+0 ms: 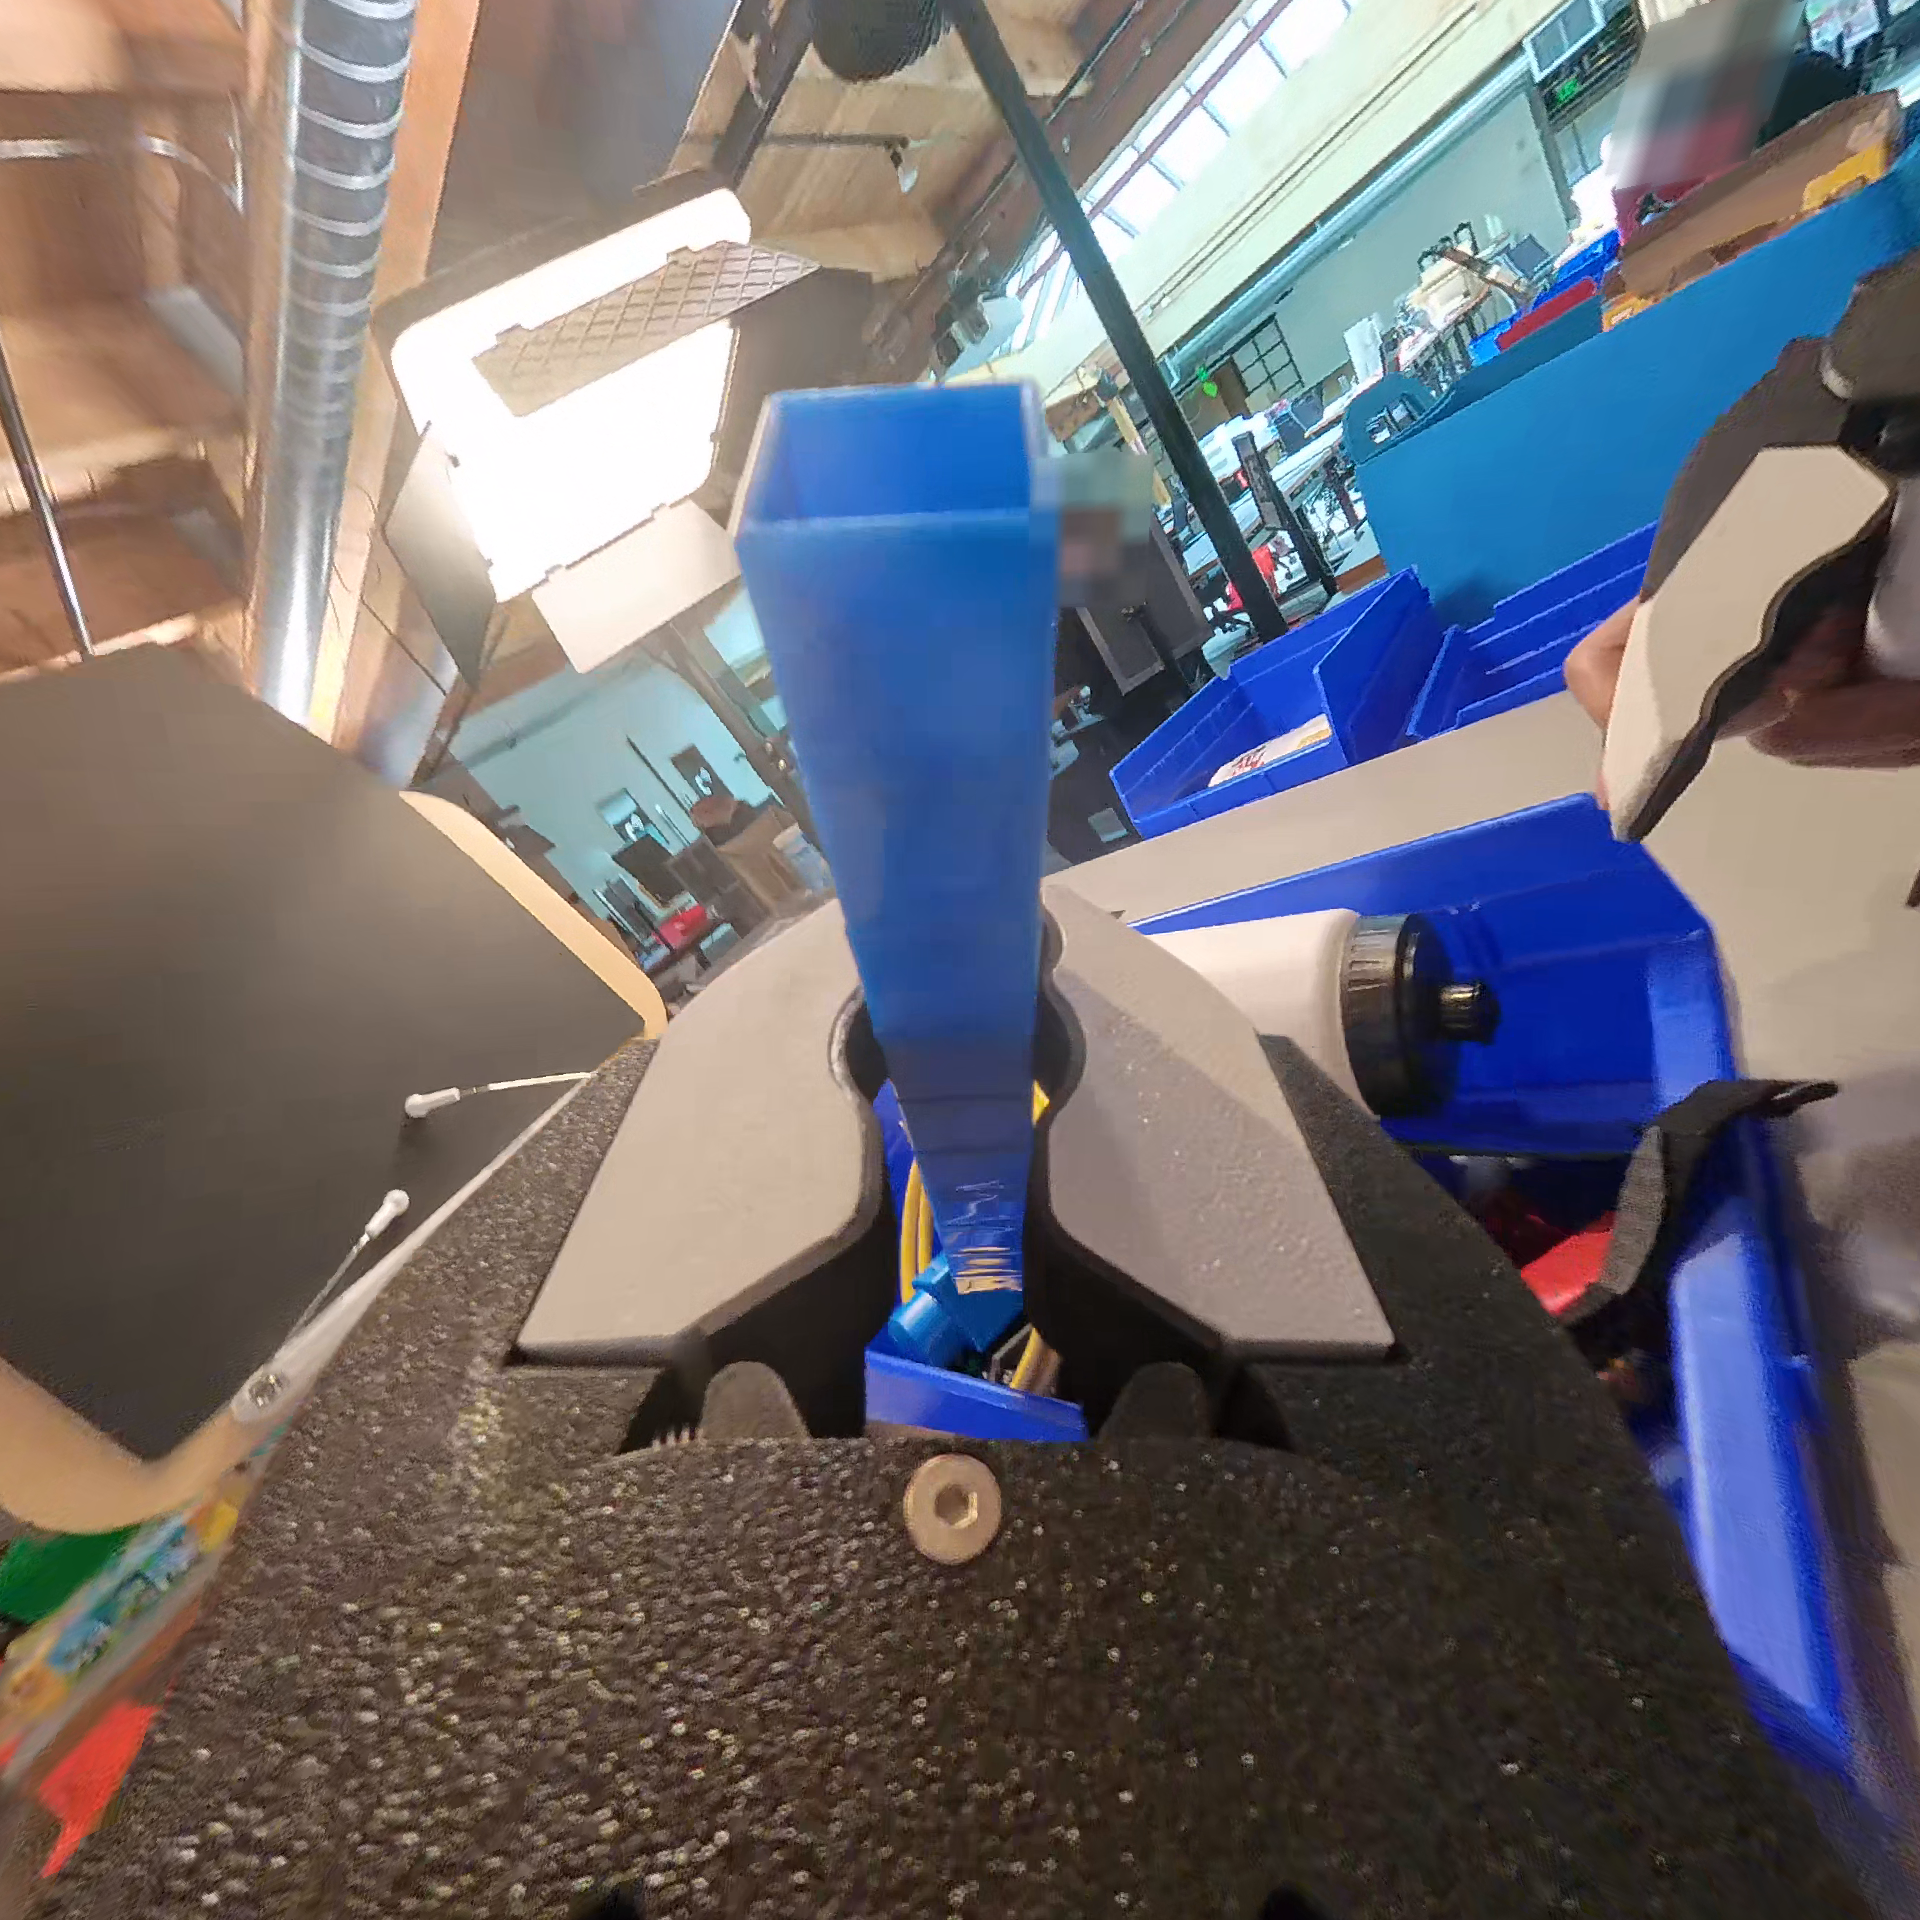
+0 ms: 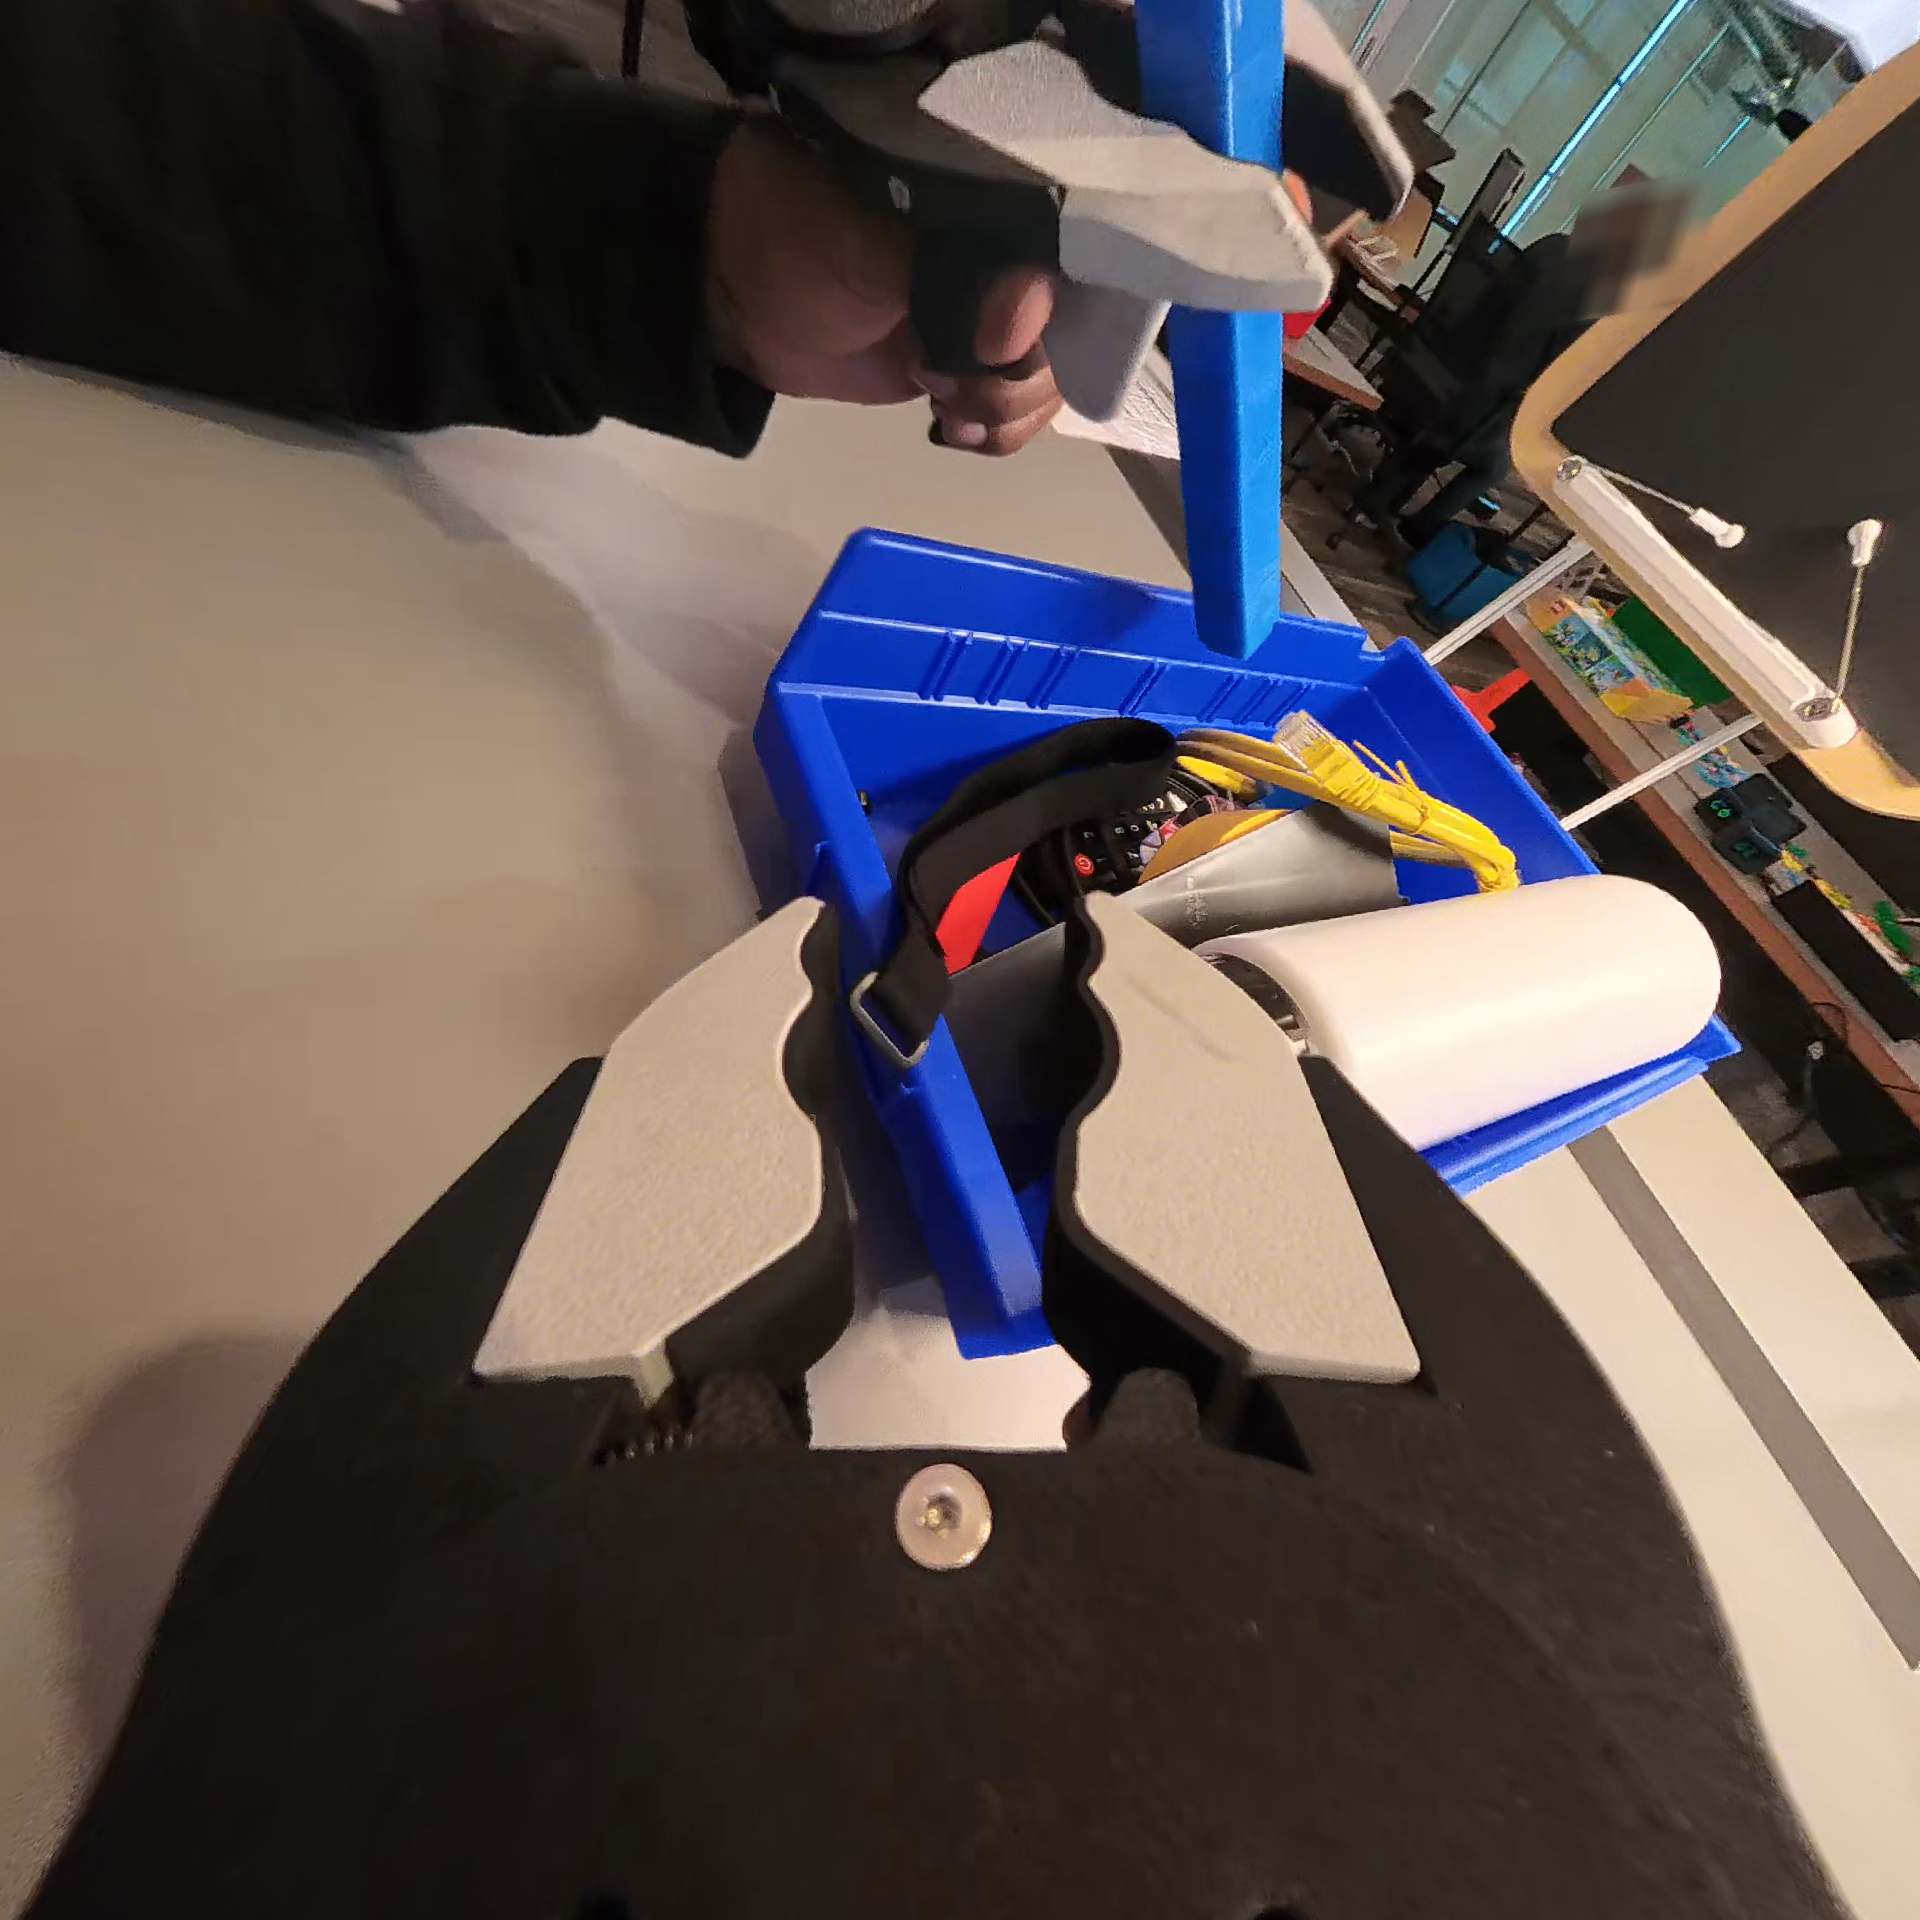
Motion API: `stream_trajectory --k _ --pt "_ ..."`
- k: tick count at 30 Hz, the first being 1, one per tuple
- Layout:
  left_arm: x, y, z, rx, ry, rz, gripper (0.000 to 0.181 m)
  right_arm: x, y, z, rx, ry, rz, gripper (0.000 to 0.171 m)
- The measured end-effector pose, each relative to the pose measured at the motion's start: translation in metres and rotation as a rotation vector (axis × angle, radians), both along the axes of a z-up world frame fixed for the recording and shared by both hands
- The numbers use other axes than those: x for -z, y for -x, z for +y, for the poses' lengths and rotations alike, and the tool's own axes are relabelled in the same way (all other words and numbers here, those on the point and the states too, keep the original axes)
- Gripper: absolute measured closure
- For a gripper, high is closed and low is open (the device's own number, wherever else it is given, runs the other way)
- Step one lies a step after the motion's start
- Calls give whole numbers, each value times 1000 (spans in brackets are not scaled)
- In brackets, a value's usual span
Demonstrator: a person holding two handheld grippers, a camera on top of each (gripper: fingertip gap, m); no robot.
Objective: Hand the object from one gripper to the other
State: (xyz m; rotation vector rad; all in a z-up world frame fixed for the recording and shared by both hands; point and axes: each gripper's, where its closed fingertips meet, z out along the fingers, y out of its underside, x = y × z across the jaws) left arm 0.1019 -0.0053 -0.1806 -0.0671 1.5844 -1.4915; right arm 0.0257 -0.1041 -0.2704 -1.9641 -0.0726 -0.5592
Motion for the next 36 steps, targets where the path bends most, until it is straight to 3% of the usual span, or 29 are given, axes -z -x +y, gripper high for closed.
stream_trajectory --k 10,17,25,36 --pt "29 -44 -15 58 -235 -201 157 9 -17 -9 26 -42 56 131" --pt "67 -69 -27 133 -642 -221 156 13 -22 -11 29 -5 15 141" --pt "99 -73 -19 189 -1065 -129 147 15 -45 -31 131 13 38 140" --pt "97 -64 -15 252 -1048 -54 135 17 -51 -41 157 3 51 139"
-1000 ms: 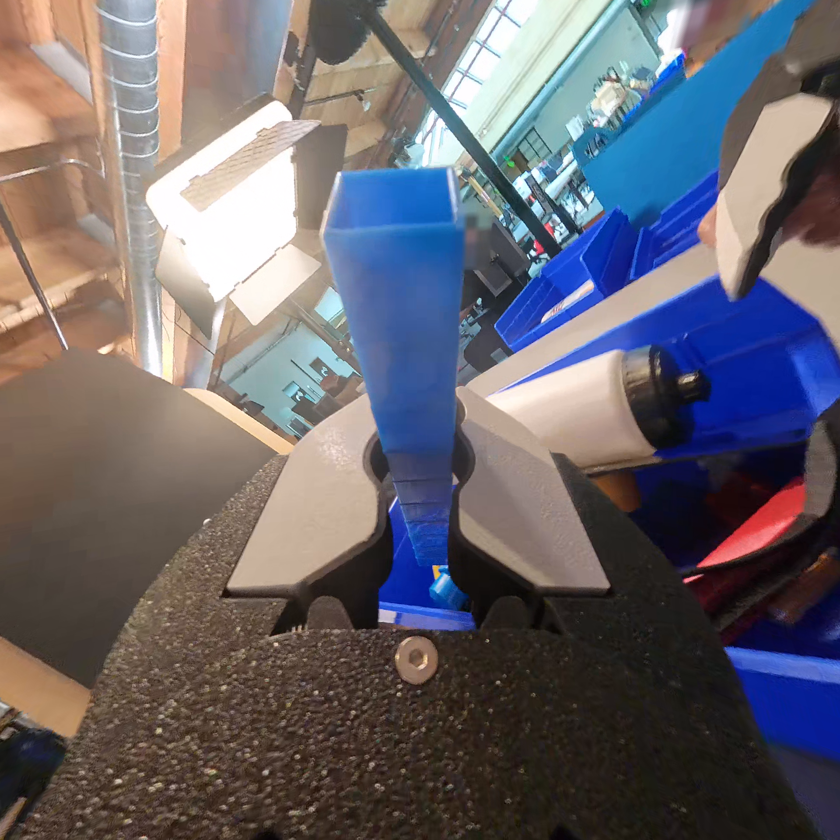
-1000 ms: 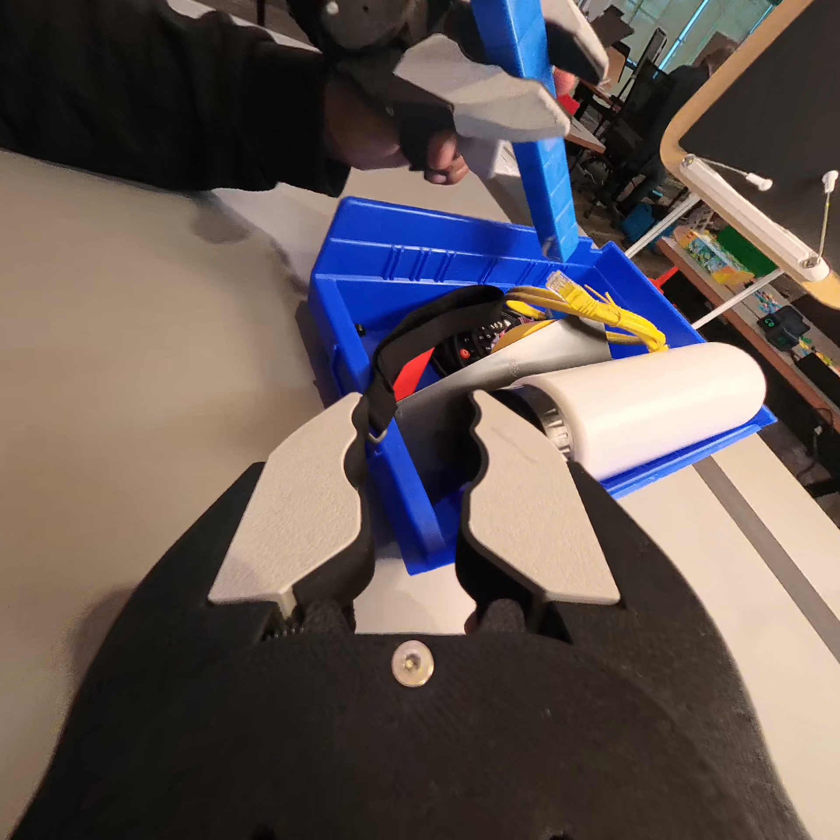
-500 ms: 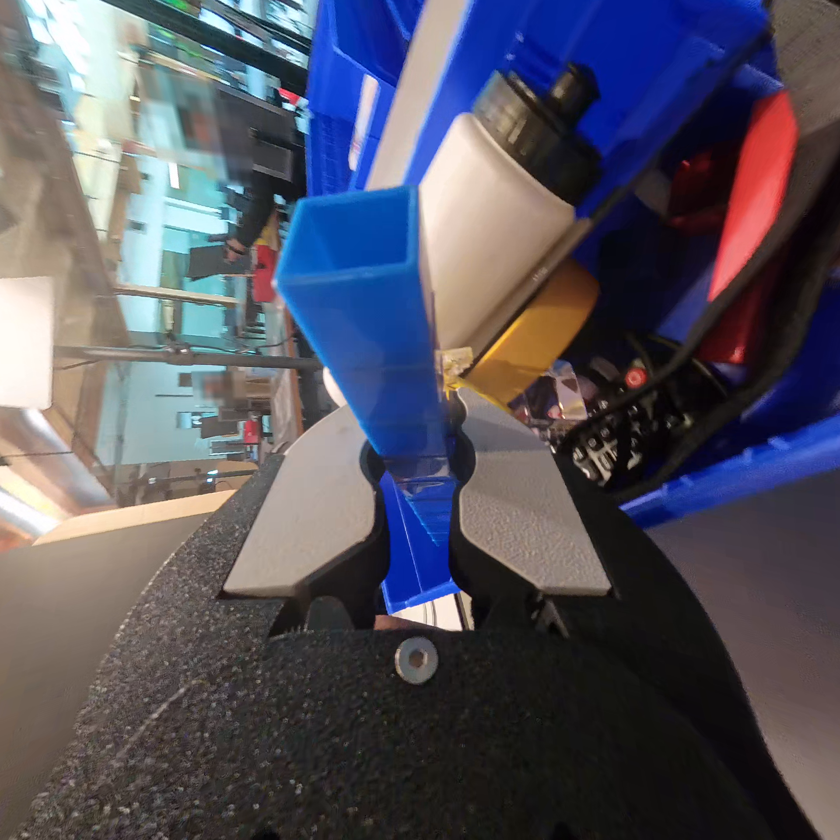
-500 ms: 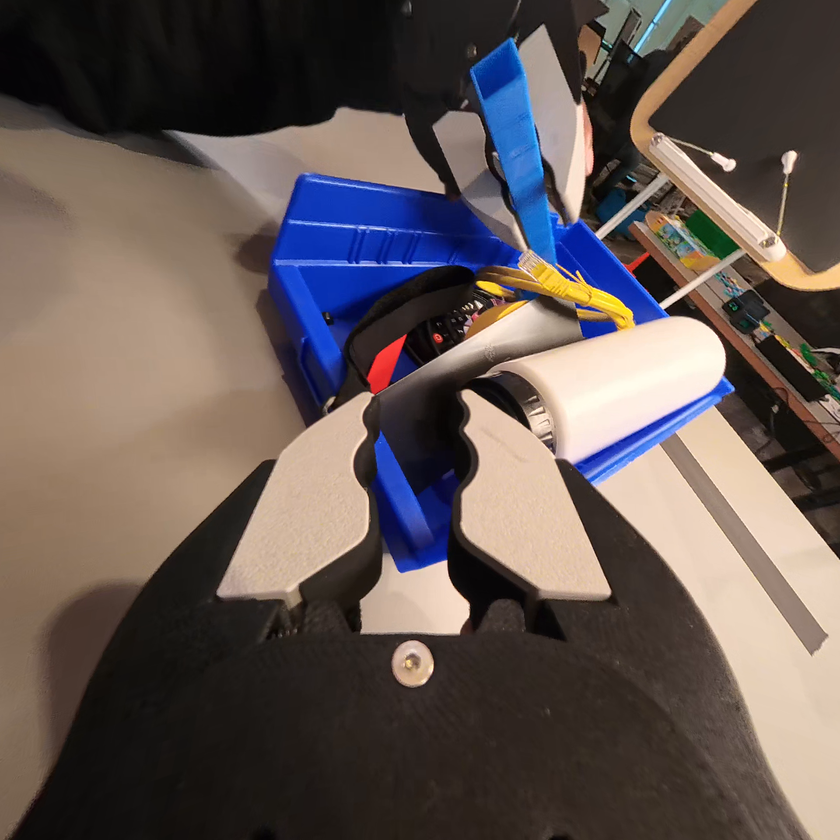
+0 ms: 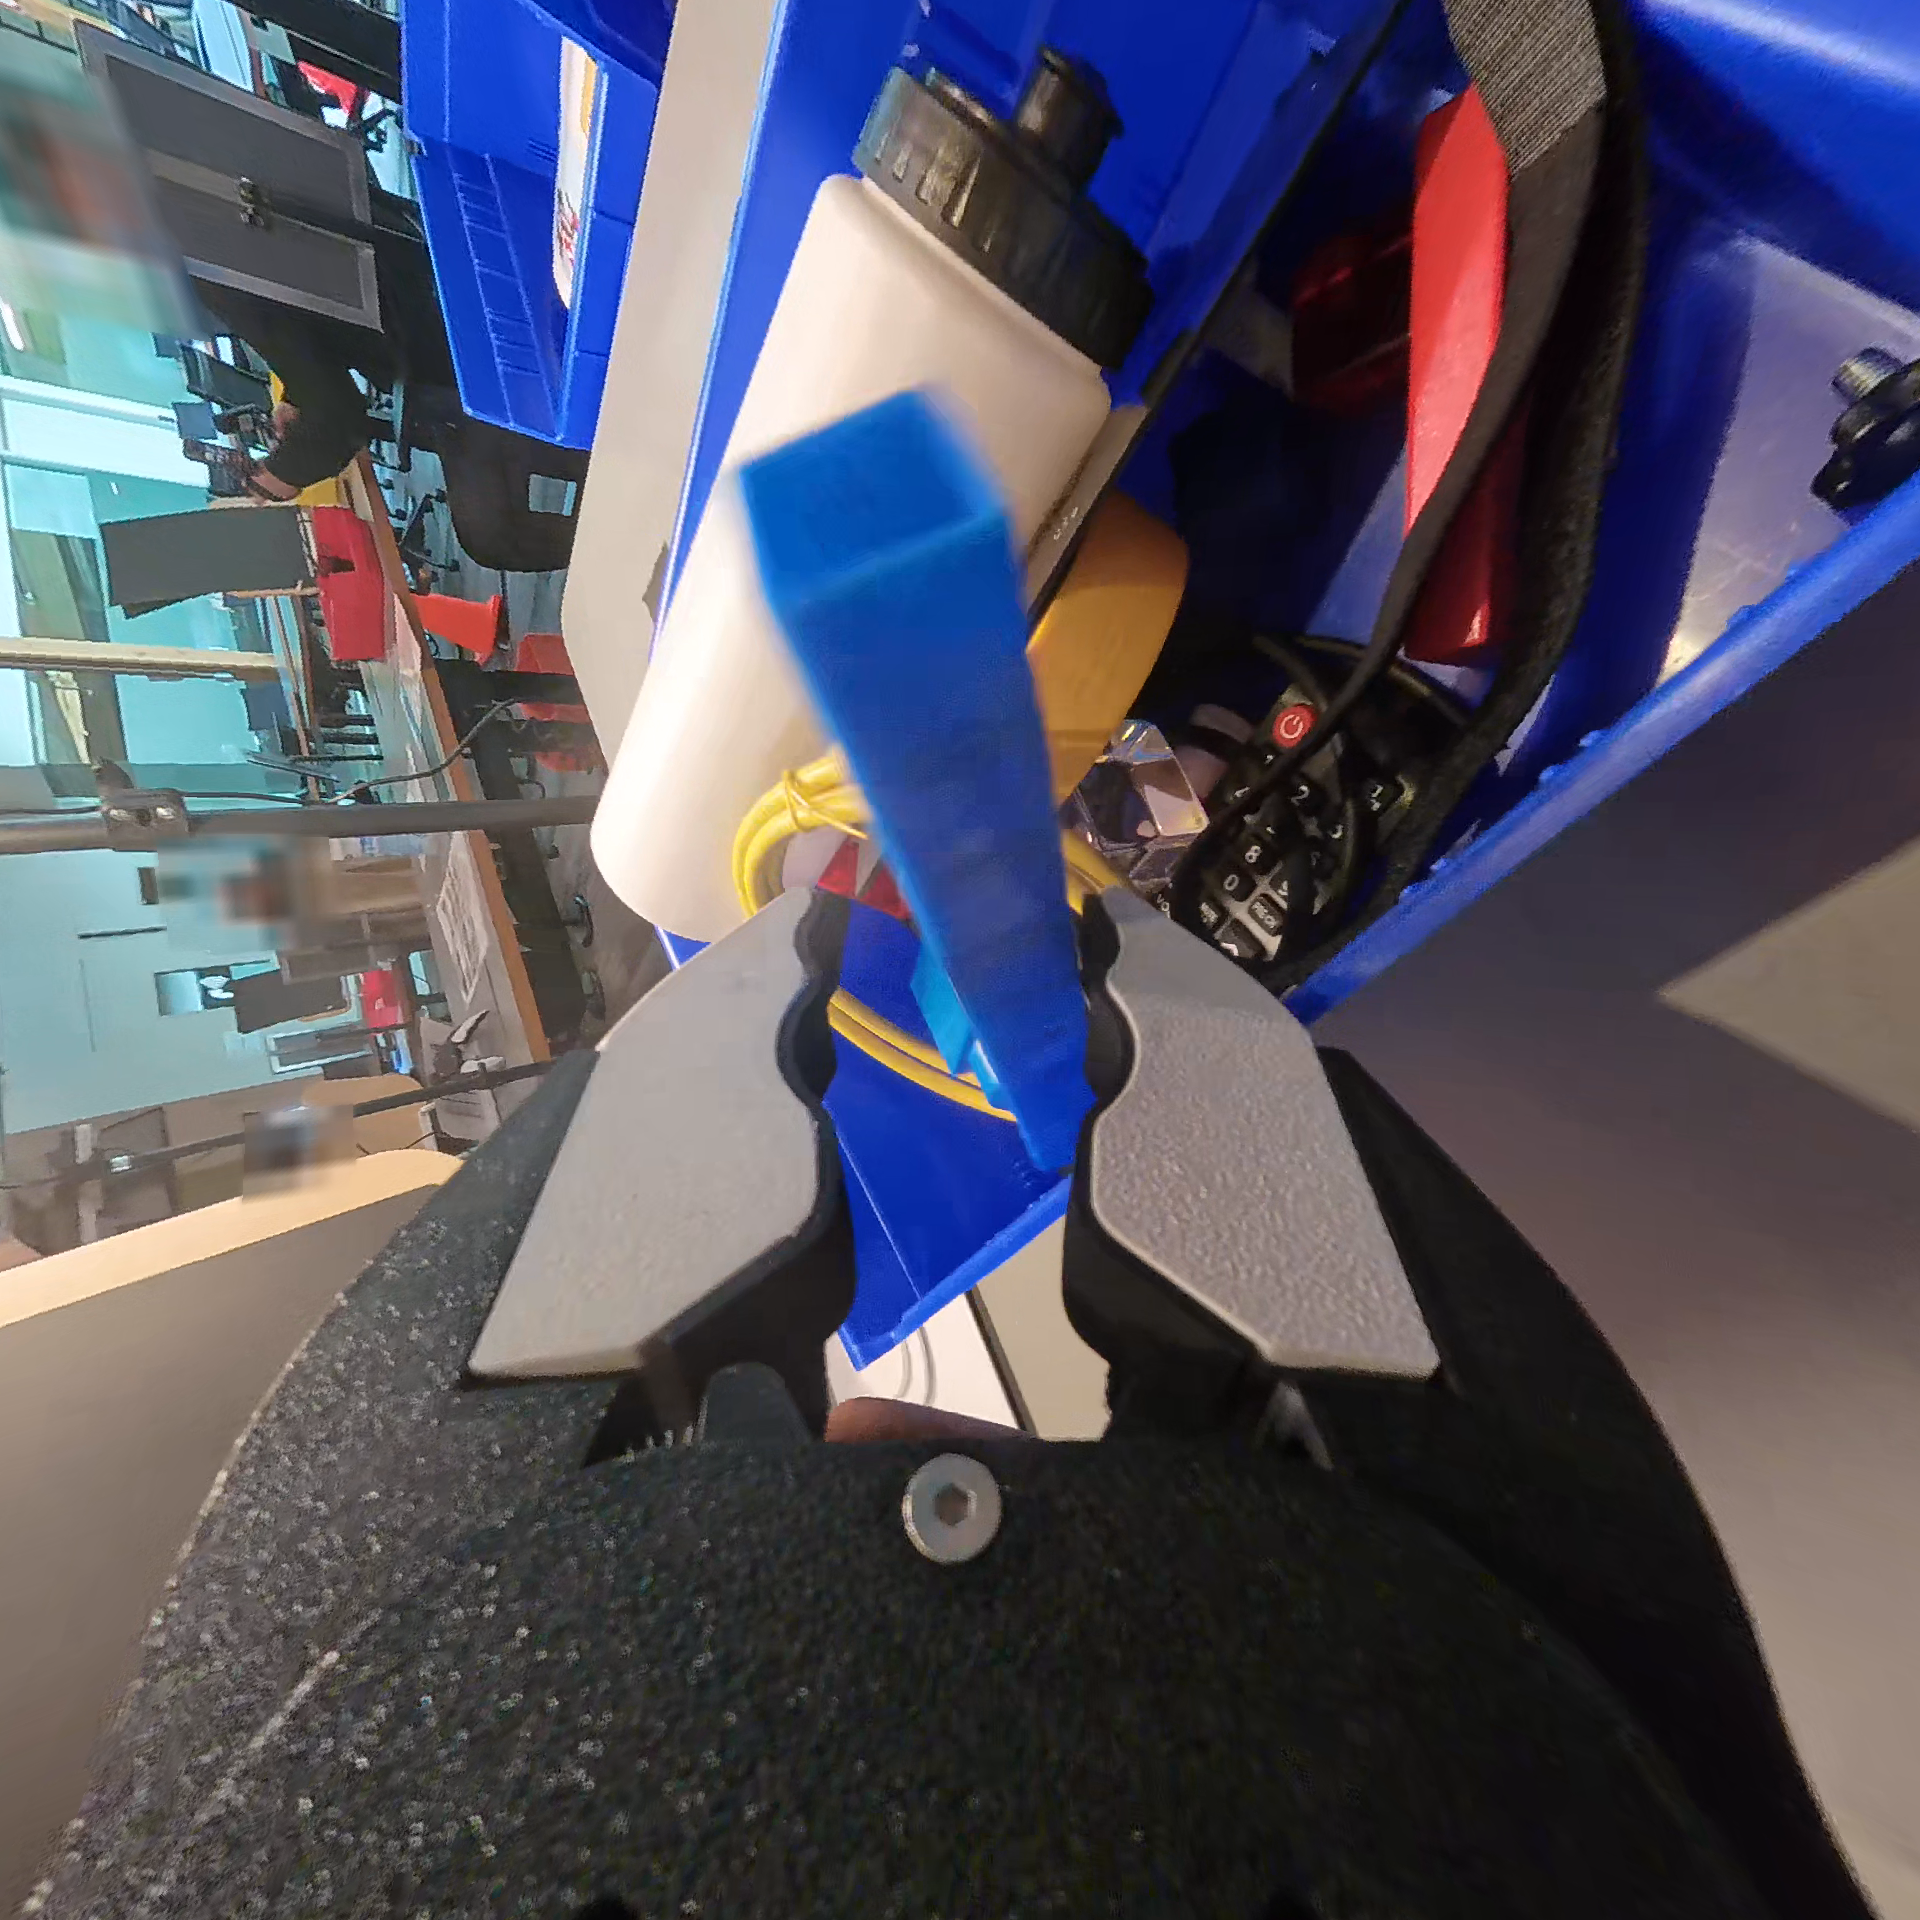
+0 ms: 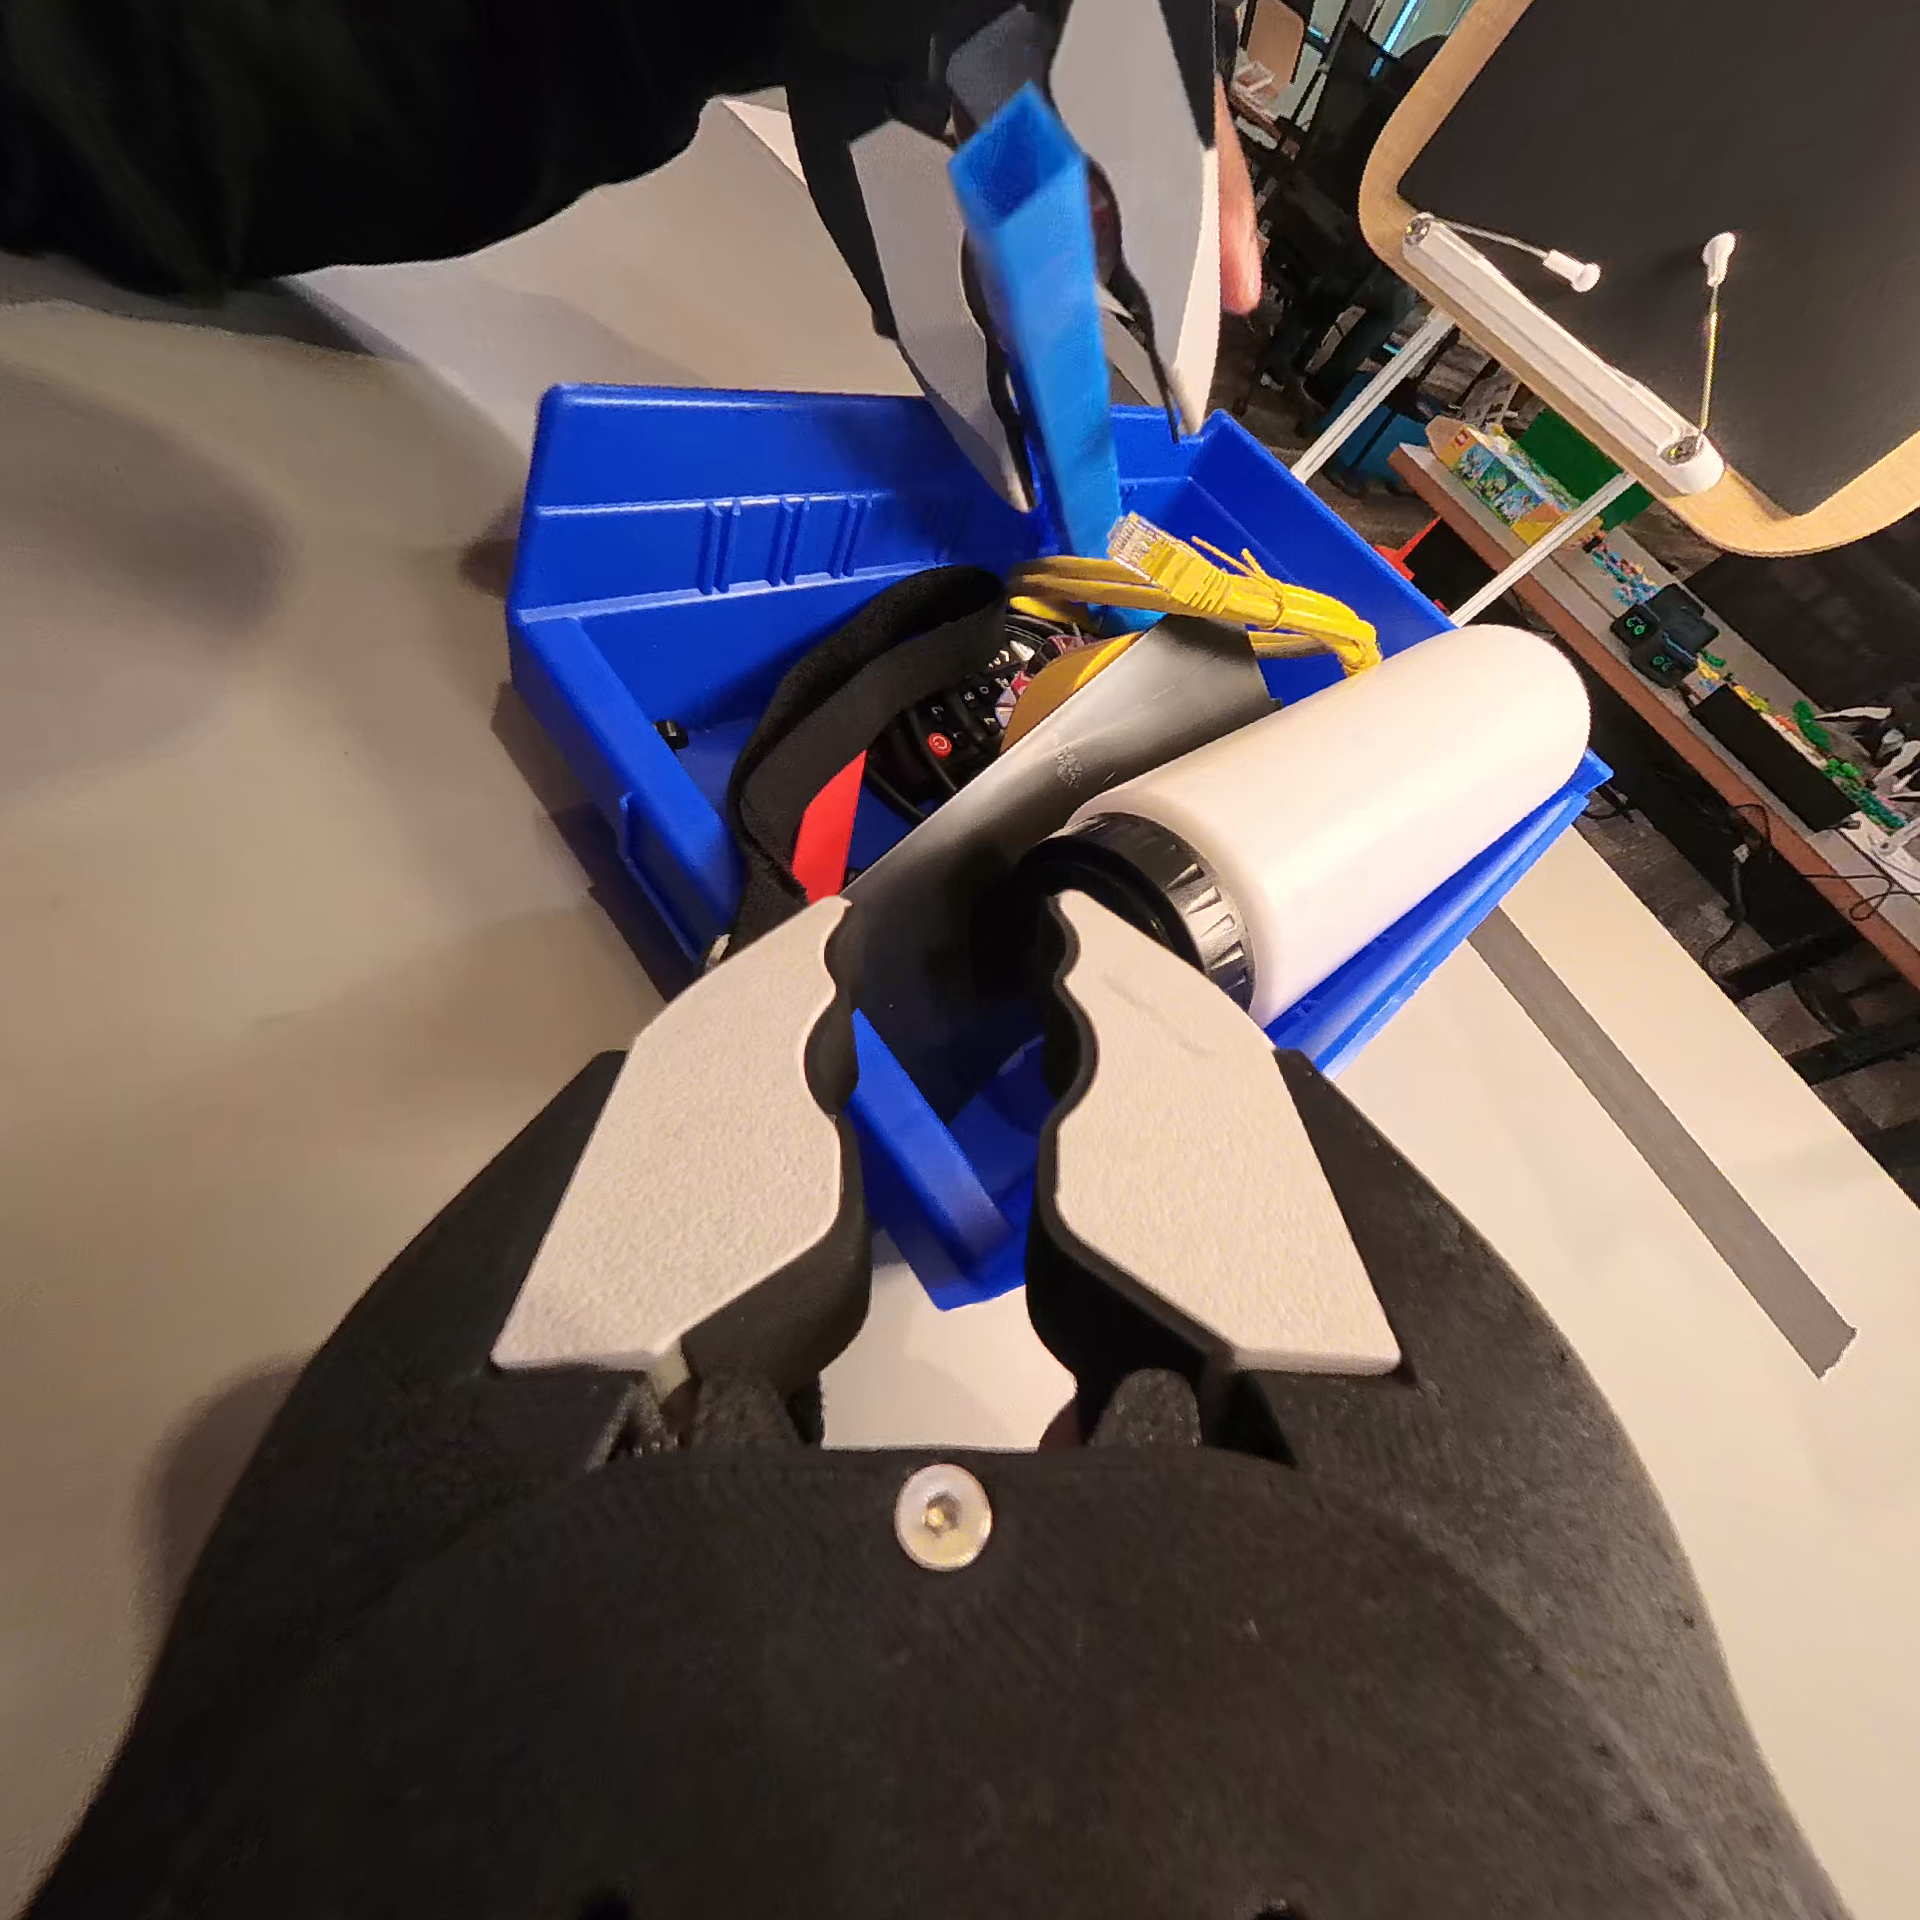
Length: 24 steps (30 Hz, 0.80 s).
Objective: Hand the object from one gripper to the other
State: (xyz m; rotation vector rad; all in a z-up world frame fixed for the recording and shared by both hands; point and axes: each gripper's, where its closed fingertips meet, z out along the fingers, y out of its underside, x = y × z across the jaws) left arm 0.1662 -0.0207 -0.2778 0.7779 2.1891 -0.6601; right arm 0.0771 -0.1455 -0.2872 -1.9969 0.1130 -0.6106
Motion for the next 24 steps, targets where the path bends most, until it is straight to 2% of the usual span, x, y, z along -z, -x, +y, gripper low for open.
stream_trajectory --k 8,19,24 --pt "-8 9 5 -5 83 119 127 0 -7 -7 36 -12 18 139" --pt "-6 32 0 103 355 447 134 3 -22 -22 119 9 44 138" --pt "-12 47 -2 154 541 638 131 -8 -11 -14 82 -42 80 132"
